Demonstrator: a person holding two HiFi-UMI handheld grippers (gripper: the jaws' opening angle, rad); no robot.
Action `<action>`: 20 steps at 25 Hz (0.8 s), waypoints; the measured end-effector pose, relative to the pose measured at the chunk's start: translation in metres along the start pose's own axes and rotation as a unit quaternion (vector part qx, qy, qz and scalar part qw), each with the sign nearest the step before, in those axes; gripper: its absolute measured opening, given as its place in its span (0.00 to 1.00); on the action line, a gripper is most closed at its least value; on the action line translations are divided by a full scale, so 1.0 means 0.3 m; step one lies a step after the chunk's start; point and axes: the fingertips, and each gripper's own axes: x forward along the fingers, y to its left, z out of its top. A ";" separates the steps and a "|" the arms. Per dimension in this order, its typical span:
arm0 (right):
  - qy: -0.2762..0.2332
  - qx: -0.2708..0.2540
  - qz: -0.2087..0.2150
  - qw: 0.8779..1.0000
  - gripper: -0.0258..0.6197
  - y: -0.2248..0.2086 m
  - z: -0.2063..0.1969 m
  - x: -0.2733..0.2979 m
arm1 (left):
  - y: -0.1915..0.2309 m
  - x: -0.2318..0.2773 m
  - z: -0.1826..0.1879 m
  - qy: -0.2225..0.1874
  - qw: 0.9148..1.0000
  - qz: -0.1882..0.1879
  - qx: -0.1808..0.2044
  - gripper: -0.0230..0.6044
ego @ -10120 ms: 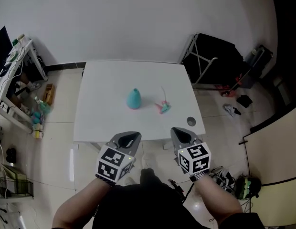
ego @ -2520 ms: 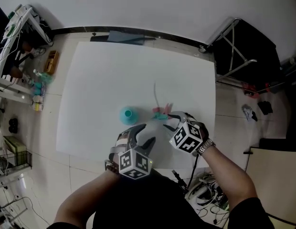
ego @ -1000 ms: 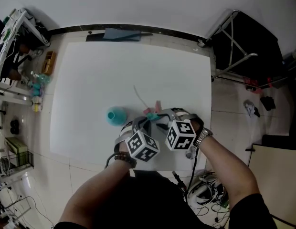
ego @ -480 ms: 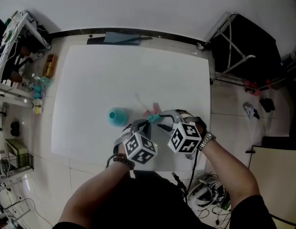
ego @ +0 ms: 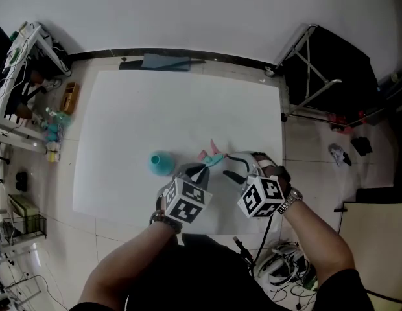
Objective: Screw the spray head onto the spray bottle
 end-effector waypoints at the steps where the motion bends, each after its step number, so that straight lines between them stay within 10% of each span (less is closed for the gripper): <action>1: 0.002 -0.034 -0.018 0.999 0.33 -0.004 0.011 -0.010 | -0.006 -0.008 0.018 -0.006 1.000 -0.008 -0.011 0.10; 9: 0.045 -0.240 -0.124 0.962 0.38 -0.042 0.087 -0.059 | -0.055 -0.076 0.124 -0.030 0.997 -0.053 -0.056 0.10; 20: 0.069 -0.319 -0.164 0.931 0.25 -0.056 0.093 -0.079 | -0.087 -0.134 0.191 -0.050 0.993 -0.080 -0.074 0.10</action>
